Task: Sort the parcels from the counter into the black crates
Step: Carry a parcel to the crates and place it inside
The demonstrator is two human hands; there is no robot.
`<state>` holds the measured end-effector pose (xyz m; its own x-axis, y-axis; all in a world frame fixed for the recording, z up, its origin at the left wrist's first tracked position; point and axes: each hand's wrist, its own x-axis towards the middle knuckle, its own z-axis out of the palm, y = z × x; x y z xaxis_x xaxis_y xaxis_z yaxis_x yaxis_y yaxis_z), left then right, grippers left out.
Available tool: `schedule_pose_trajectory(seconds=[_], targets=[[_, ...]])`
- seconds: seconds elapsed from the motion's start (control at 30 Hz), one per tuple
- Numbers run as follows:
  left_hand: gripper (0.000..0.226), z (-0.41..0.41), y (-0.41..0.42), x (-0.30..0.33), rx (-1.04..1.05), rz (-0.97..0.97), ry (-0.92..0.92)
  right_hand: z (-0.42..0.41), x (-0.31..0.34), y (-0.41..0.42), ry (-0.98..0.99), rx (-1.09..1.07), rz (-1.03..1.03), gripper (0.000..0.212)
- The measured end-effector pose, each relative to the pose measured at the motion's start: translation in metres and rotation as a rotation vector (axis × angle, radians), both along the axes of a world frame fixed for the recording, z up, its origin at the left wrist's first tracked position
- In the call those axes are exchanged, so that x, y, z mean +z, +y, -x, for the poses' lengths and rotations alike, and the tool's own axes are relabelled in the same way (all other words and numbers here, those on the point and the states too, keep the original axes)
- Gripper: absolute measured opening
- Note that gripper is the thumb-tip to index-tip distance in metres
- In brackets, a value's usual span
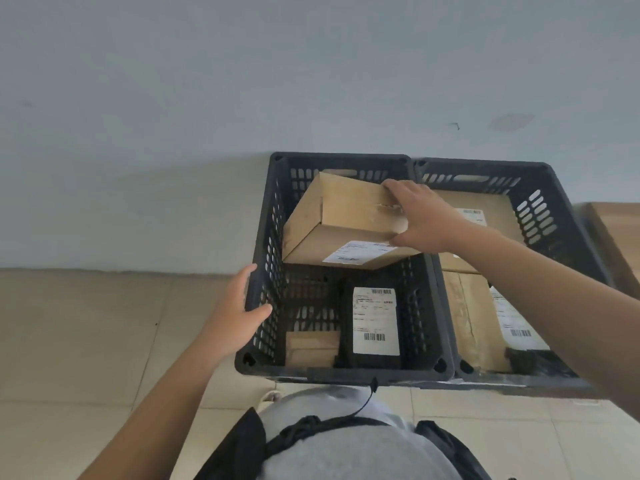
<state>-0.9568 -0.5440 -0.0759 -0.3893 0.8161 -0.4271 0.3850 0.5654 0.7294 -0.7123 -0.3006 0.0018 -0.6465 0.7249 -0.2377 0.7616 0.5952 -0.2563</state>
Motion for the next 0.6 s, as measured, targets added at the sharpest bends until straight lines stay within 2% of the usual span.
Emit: schedule_pose_trajectory(seconds=[0.37,0.6], targets=[[0.074,-0.034,-0.008,-0.023,0.022,0.081,0.123,0.035,-0.064,0.028,-0.190,0.185,-0.092,0.094],[0.080,-0.038,-0.011,-0.040,0.042,0.082,0.192,0.051,-0.100,0.036,-0.281,0.126,-0.025,0.089]])
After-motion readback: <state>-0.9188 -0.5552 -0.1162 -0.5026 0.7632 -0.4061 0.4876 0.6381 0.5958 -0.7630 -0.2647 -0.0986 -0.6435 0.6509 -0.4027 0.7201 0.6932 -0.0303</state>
